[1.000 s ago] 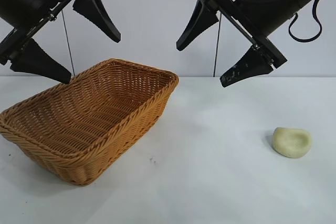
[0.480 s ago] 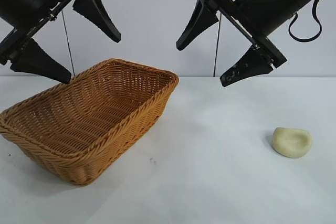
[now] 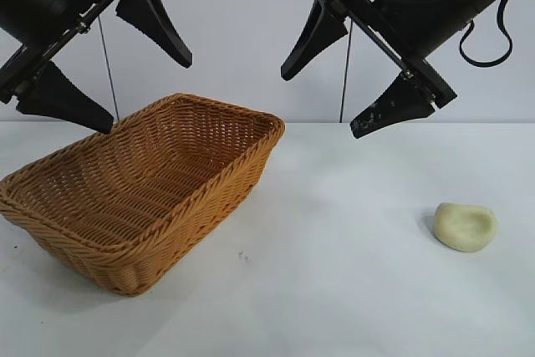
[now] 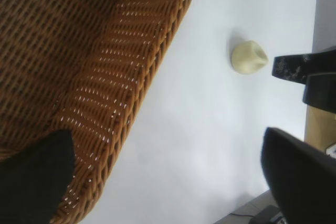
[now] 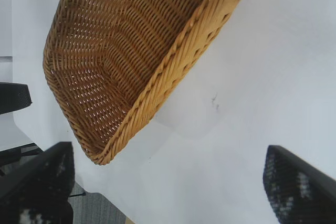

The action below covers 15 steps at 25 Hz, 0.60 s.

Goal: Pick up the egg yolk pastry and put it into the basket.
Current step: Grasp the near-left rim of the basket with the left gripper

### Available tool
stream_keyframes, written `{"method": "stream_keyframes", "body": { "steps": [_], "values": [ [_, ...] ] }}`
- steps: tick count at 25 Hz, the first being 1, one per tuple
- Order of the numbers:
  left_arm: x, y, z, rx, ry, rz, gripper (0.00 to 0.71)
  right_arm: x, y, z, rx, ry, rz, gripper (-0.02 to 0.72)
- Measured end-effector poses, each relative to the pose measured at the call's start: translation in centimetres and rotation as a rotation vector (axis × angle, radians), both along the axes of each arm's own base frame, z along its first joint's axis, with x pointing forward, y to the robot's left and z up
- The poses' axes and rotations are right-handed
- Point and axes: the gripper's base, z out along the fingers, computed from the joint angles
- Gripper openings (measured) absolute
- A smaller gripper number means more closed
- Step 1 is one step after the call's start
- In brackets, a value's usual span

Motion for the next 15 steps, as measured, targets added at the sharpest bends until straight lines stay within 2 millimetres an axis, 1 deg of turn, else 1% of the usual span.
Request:
{"method": "stream_keyframes", "body": {
  "steps": [3, 7, 11, 15],
  "values": [
    [-0.2, 0.1, 0.5, -0.001, -0.012, -0.003, 0.692, 0.0, 0.0, 0.0, 0.000, 0.000, 0.000, 0.696],
    [-1.3, 0.4, 2.0, 0.005, -0.007, 0.001, 0.692, 0.0, 0.0, 0.0, 0.000, 0.000, 0.000, 0.696],
    [-3.2, 1.2, 3.6, 0.045, 0.004, 0.034, 0.692, 0.0, 0.0, 0.0, 0.000, 0.000, 0.000, 0.696],
    [-5.7, 2.4, 3.5, 0.093, 0.078, 0.151, 0.692, 0.0, 0.0, 0.0, 0.000, -0.001, -0.001, 0.696]
  ]
}}
